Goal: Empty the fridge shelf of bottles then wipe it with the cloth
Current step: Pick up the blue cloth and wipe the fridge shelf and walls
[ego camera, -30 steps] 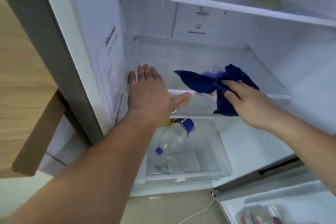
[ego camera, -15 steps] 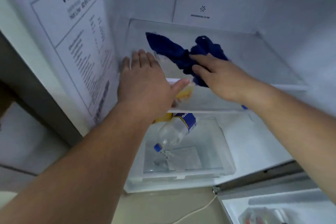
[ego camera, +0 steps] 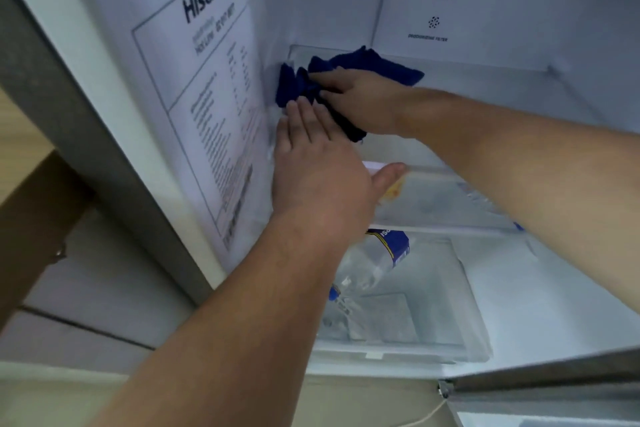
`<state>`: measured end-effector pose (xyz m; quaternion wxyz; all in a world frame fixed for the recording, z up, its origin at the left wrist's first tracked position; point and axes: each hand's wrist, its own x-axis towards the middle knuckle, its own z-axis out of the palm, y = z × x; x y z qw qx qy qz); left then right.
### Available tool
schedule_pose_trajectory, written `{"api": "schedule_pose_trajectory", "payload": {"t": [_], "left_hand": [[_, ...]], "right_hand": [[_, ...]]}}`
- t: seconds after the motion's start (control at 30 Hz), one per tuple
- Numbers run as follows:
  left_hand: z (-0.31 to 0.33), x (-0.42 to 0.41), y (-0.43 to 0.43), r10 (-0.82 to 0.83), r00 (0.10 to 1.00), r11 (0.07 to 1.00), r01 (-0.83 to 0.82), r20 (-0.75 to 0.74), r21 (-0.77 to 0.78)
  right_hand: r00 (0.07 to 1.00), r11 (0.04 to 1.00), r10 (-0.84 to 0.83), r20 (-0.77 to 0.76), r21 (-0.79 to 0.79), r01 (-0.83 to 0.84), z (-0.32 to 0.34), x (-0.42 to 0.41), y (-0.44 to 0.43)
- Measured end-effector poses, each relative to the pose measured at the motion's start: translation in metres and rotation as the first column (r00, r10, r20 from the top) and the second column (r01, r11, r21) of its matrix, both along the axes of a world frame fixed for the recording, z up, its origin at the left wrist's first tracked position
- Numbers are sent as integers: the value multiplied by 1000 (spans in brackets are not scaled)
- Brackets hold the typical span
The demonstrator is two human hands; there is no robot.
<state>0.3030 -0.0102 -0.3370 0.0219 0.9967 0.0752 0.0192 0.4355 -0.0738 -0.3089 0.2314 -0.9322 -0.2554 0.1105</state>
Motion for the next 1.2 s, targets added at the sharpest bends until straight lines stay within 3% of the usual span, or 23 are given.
{"api": "schedule_pose_trajectory", "payload": {"t": [0.23,0.47,0.6,0.73,0.83,0.93,1.03,1.13,1.2], "left_hand": [[3,4,2,-19,997,999,21,-72,41],[6,3,1,-26,994,999,29,-104,33],[6,4,2,-21,995,999,24,-101,35],[7,4,-1,-29,996,999,32,-82,27],[6,4,2,-34,997,999,35,-74,16],[5,3,3,-45,997,999,46,-70,17],[6,1,2,-65,996,997,67,-64,25],[9,0,3,-77,995,997,78,-60,15],[8,0,4,-64,997,997,65,-39,31]], "right_hand": [[990,995,33,134,-101,-19,3,56,31],[988,993,-56,141,-91,70,2,79,-50],[938,949,-283,198,-85,304,-2,63,-140],[784,765,-579,223,-186,617,2,34,-233],[710,698,-673,205,-140,702,1,-3,-228],[760,774,-598,255,-64,630,-6,-63,-184],[883,914,-404,240,68,400,-7,-102,-123],[989,993,-112,100,43,108,4,-72,-63],[999,999,-37,33,-4,37,7,-38,-31]]}}
